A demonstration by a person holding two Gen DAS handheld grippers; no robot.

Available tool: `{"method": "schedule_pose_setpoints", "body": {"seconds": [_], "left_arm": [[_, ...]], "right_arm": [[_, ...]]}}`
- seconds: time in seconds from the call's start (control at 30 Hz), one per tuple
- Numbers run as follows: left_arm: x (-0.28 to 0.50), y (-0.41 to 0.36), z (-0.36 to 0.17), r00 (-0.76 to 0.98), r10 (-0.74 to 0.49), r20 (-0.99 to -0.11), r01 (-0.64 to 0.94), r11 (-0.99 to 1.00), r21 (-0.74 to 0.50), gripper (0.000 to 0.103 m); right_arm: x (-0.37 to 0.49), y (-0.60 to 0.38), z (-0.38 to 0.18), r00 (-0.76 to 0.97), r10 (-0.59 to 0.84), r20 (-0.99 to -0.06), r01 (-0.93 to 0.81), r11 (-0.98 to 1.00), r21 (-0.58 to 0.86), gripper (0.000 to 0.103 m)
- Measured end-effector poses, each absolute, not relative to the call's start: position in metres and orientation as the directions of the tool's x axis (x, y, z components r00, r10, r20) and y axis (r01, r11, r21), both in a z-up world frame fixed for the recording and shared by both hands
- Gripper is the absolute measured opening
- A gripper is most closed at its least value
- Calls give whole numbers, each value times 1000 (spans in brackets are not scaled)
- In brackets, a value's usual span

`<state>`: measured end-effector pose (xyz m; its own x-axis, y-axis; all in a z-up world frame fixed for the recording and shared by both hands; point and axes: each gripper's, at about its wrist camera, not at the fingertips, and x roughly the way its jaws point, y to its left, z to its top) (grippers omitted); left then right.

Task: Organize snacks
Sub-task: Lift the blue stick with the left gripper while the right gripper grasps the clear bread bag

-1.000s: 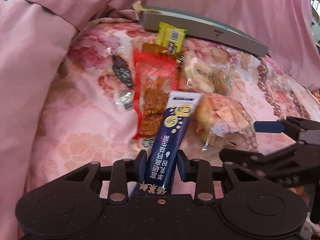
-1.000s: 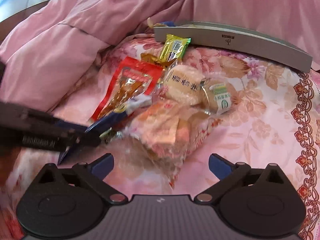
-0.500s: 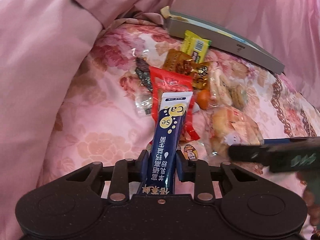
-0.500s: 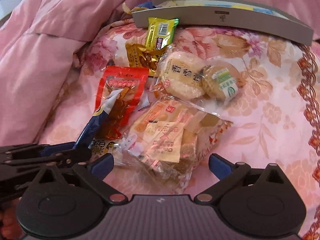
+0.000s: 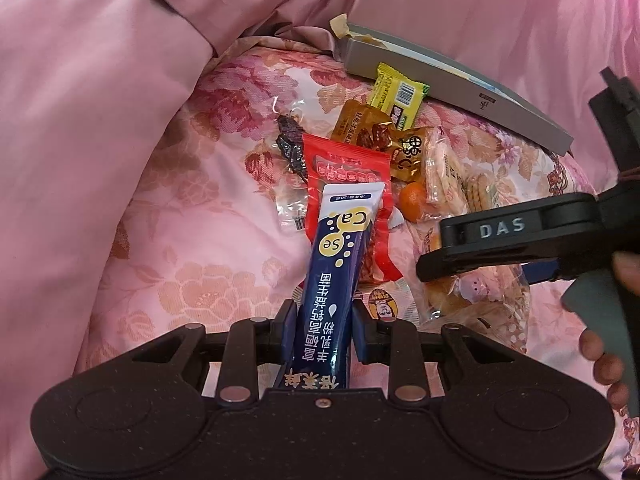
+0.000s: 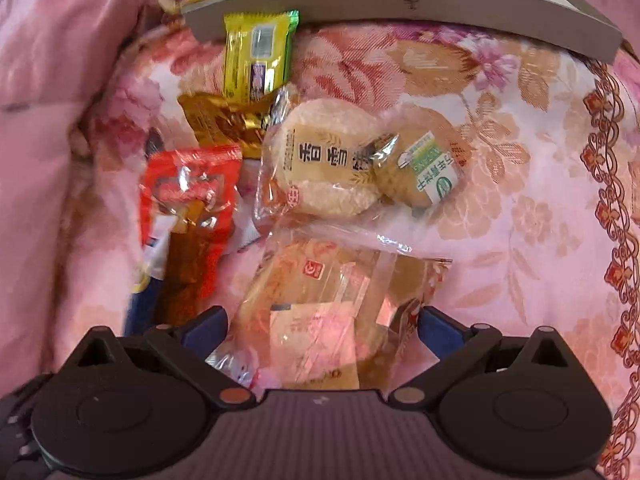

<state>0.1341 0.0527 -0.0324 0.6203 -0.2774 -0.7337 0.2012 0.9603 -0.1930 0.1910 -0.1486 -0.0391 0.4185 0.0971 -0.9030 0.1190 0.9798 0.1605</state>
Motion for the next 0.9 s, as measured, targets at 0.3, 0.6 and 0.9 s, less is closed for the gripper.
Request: {"method": "schedule_pose_setpoints", "body": {"seconds": [0.3,0.6,0.9], "left_arm": [[128,44,-31,625,-286,-726,235,956,-175,29],[111,26,-32,625,-318,-713,297,942,-159,29],[106,12,-37,624,-294,-724,339,937,-88,31]], "right_arm": [[177,-161,-41,465,167,-870,70,972,224,83],[138,-174,-30,552,248,-796,-66,965,255,78],[101,-178,-28,630,251,-735,-149,968,203,78]]}}
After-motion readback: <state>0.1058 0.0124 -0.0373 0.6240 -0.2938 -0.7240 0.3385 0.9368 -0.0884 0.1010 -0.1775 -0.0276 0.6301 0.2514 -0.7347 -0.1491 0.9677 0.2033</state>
